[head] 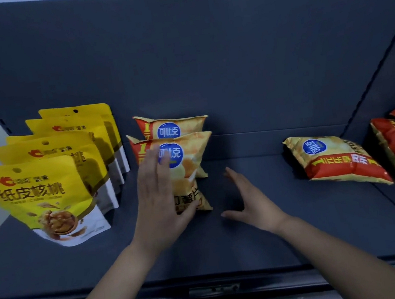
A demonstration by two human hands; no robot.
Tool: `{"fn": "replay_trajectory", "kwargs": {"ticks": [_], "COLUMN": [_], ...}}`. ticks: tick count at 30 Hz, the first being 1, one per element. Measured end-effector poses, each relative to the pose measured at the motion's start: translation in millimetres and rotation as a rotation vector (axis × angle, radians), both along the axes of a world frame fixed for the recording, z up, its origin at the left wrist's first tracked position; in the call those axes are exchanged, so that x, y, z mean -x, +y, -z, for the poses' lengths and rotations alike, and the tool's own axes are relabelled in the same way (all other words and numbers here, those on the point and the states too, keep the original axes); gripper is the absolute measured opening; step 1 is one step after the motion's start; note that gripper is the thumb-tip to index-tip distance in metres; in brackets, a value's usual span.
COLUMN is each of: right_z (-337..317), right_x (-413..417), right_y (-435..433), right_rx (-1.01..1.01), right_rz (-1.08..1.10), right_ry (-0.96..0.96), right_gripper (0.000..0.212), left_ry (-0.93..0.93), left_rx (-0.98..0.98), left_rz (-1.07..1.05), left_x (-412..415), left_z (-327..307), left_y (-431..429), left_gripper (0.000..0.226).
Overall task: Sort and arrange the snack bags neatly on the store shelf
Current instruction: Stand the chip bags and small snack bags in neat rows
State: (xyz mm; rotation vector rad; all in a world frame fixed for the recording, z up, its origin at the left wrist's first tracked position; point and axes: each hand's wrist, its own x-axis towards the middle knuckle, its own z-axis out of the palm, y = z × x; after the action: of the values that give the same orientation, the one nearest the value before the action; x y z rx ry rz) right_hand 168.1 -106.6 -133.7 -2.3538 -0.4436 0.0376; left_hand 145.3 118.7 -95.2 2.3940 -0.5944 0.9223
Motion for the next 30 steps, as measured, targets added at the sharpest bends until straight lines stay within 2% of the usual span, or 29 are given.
{"fn": "replay_trajectory", "kwargs": {"ticks": [3,5,7,12,16,19,22,25,28,30], "right_z": [-6,-11,-17,-20,-17,-10,-6,-8,-19,-28], "right_x": [4,9,16,40,53,51,43,46,59,59], "right_y": [-33,-60,-91,-184,-243,-272,-282,-270,-248,-242], "right_rx": [0.012,0.012,0.035,0.06,0.085,0.124,0.074,0.02,0.062,0.024], "right_rz": [0.05,0.11,0.181,0.461,0.573,0.641,0.652,0.589,0.494,0.478], "right_ry": [-0.074,-0.125,-0.182,-0.353,-0.257,-0.151,-0.028,-0.098,-0.196,-0.174], "right_gripper": [0.094,0.088,0.082,0.066,0.07,0.077,0.078,0.052,0.014,0.011], "left_ry": [0.001,0.12,0.261,0.619,0.825,0.801,0.717,0.638,0.723,0.726], "left_rx": [-0.149,-0.197,-0.202,-0.173,-0.117,0.007,0.086,0.226,0.442,0.586], "left_rz": [0.208,0.334,0.374,0.3,0.295,0.282,0.241,0.153,-0.043,-0.142], "left_x": [-3,-8,-13,-27,-36,-41,-48,-65,-80,-84], "left_z": [-3,4,12,22,24,29,32,39,56,67], "left_y": [-48,-84,-122,-207,-259,-286,-296,-288,-270,-257], "left_gripper": [0.075,0.061,0.057,0.09,0.098,0.084,0.061,0.055,0.078,0.076]}}
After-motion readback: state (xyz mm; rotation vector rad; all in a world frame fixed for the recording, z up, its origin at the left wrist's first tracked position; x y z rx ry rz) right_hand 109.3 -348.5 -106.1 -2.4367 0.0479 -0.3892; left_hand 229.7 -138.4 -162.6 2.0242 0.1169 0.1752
